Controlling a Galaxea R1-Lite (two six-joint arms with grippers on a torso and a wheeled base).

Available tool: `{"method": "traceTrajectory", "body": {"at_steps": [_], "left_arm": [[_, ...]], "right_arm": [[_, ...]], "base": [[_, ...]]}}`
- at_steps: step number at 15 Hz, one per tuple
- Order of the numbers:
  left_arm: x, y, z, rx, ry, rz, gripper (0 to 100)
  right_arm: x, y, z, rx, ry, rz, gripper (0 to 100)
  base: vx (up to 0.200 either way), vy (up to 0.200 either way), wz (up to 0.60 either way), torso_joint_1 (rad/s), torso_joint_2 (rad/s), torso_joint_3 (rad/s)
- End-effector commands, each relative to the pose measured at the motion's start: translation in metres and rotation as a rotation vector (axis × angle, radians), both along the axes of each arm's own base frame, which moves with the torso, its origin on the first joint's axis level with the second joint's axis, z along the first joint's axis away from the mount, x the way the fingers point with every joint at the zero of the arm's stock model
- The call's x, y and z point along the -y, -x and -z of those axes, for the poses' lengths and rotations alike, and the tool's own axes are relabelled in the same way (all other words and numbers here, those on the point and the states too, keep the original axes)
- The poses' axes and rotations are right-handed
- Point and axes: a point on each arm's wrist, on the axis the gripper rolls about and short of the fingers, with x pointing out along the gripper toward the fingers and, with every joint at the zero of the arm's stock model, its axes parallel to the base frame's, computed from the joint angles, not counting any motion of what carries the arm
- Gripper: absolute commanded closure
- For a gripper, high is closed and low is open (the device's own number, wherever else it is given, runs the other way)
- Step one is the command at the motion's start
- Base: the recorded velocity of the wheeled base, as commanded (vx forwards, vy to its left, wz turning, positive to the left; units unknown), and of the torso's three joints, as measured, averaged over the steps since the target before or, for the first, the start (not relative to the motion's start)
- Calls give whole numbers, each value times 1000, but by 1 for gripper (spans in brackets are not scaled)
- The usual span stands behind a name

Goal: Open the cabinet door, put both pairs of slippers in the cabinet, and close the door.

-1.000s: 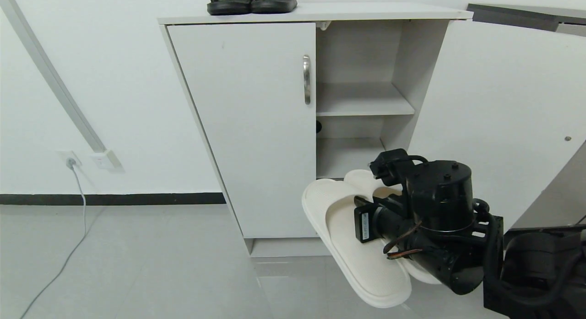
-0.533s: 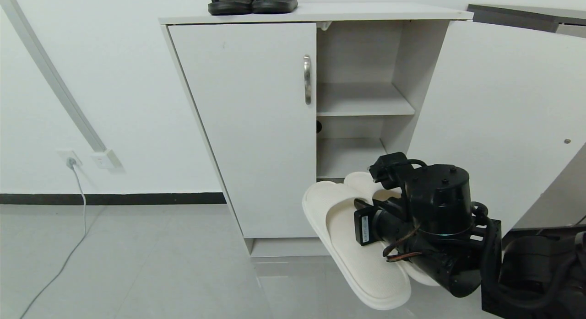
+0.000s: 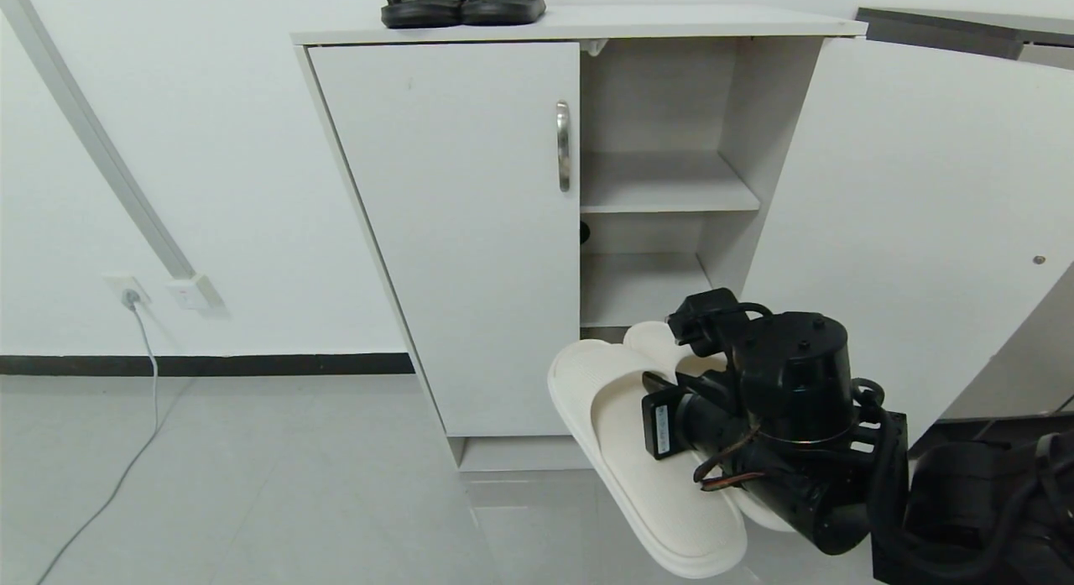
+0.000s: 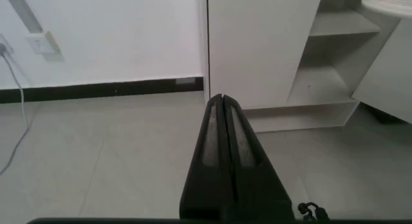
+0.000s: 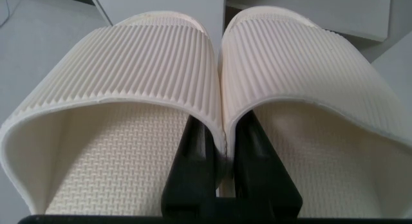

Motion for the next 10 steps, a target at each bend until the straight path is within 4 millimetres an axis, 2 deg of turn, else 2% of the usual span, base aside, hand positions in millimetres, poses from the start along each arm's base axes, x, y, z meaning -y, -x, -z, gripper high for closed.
{"method": "traceTrajectory", "body": {"at_steps": [1,3,10], "left_arm": [[0,0,0,-3,3,-1,100],[0,0,0,-2,40,-3,100],[0,0,0,-2,52,-4,100]], "right_arm": [[-4,-3,8,-10,13,1,100],[-13,-12,15,5,2,14,100],[-43,-44,22,71,8,233,100]], "base": [[0,0,0,0,0,0],[0,0,0,0,0,0],[0,0,0,0,0,0]]}}
